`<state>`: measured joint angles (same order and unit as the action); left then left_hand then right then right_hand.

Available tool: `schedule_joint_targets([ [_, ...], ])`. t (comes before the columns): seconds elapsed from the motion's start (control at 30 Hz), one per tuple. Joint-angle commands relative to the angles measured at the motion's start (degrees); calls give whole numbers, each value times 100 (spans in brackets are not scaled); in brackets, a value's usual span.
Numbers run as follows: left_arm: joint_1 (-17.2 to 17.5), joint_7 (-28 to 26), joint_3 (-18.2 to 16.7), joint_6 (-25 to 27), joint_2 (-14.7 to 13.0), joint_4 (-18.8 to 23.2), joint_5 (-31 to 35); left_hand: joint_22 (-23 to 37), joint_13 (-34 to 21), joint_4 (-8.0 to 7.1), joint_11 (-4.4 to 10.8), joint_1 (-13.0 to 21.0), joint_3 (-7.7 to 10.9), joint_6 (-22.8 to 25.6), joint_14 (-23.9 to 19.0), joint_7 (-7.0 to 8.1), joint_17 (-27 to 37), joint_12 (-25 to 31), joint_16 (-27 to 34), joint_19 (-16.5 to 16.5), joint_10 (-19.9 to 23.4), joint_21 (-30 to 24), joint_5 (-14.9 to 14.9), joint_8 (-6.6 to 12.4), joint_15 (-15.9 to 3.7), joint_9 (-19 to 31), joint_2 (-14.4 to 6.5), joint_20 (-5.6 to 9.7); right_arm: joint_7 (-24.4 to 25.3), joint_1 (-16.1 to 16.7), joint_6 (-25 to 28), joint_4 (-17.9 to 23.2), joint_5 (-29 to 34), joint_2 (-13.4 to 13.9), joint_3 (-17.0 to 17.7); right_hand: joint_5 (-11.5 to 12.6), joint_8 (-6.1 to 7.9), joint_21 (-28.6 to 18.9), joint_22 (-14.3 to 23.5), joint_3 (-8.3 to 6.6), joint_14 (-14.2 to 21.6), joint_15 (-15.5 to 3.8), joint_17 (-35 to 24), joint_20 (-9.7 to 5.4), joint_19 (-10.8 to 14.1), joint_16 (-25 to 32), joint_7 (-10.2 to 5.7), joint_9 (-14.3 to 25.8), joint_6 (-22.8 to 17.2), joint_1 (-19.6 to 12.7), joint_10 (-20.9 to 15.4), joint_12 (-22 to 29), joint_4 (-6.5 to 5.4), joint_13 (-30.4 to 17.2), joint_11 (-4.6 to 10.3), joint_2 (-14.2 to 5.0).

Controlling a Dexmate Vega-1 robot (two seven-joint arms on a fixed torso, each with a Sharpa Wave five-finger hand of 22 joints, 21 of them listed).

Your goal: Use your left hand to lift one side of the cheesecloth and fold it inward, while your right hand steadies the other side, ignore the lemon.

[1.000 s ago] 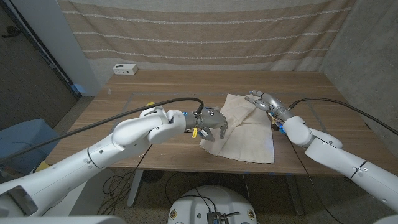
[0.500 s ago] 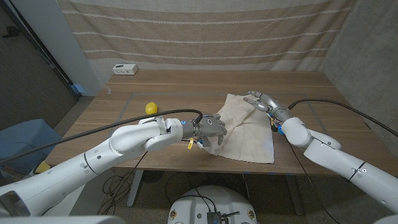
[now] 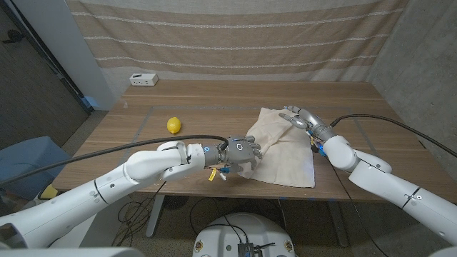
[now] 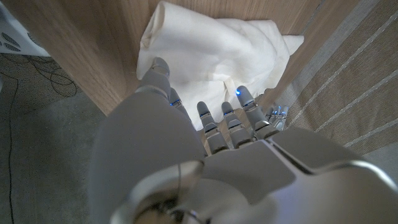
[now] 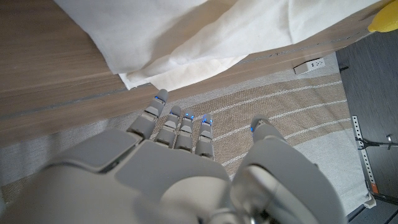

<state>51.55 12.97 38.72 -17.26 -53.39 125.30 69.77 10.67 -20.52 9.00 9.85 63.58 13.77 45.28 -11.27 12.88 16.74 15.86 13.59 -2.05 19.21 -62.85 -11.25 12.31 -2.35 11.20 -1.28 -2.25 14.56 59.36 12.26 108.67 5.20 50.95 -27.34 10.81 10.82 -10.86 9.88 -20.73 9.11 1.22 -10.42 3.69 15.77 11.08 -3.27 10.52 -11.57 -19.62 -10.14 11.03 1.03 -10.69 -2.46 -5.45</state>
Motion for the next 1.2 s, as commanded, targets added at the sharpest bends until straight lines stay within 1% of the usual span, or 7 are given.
schedule_joint_targets([
  [0.03,-111,-53,126,-173,112,-362,10,4,-19,-50,49,-34,-15,-57,-27,-3,-2,15,19,9,5,-32,-20,-45,-665,9,-22,-56,-73,-103,21,-90,13,-50,-57,42,15,-27,-5,-14,44,7,-17,-17,35,11,-16,13,-31,-16,-49,18,38,-9,-3,-35],
  [0.2,-223,99,266,-257,179,-485,77,6,-23,-87,39,-61,-18,-113,28,-3,2,12,8,-9,-20,-25,-27,-70,-626,6,-84,-79,-71,-134,45,-108,28,-61,-72,42,13,-27,-5,-13,48,8,-18,-20,36,12,-14,13,-28,-10,-53,18,40,-9,-9,-37],
  [0.6,-247,-1216,348,-369,216,-911,154,6,-39,-129,69,-97,-9,-196,-175,-6,7,138,111,71,220,-46,-29,-80,-712,4,-255,-31,-144,-258,88,-189,26,-91,-125,41,12,-25,-5,-10,47,4,-19,-28,36,10,-15,12,-28,4,-48,13,43,-9,-4,-39],
  [0.77,-230,-1752,443,-230,210,-1039,534,2,-77,-79,110,-46,36,1633,-550,-133,-38,365,216,250,702,-98,31,624,-883,105,-402,61,-177,-314,94,-231,25,-100,-147,41,13,-24,-6,-10,51,4,-19,-33,35,10,-14,12,-30,6,-52,14,47,-9,-9,-39],
  [0.93,-296,-1759,477,-205,220,-1102,415,1,-80,-58,166,-11,71,1948,-588,-255,-21,380,229,314,756,-118,32,744,-953,98,-426,92,-192,-350,61,-280,14,-103,-154,43,13,-26,-6,-15,53,0,-16,-36,41,8,-12,12,-30,0,-47,11,58,-9,-9,-41],
  [1.1,-309,-1910,437,-149,261,-1149,208,13,-95,-92,94,-3,135,1826,-509,-482,44,340,221,248,664,-117,15,782,-876,224,-565,-72,-239,-406,18,-348,-23,-118,-165,44,11,-27,-6,-16,53,-3,-16,-48,46,7,-5,12,-26,0,-48,11,61,-9,-8,-42],
  [1.2,-289,-1891,423,-79,294,-1171,76,37,-170,-180,80,-60,207,1420,-345,-461,132,299,190,119,500,-121,-72,887,-666,564,-765,-388,-258,-427,-6,-379,-35,-119,-172,45,9,-27,-6,-17,53,-7,-16,-56,47,7,-3,12,-21,2,-45,9,62,-9,-9,-46],
])
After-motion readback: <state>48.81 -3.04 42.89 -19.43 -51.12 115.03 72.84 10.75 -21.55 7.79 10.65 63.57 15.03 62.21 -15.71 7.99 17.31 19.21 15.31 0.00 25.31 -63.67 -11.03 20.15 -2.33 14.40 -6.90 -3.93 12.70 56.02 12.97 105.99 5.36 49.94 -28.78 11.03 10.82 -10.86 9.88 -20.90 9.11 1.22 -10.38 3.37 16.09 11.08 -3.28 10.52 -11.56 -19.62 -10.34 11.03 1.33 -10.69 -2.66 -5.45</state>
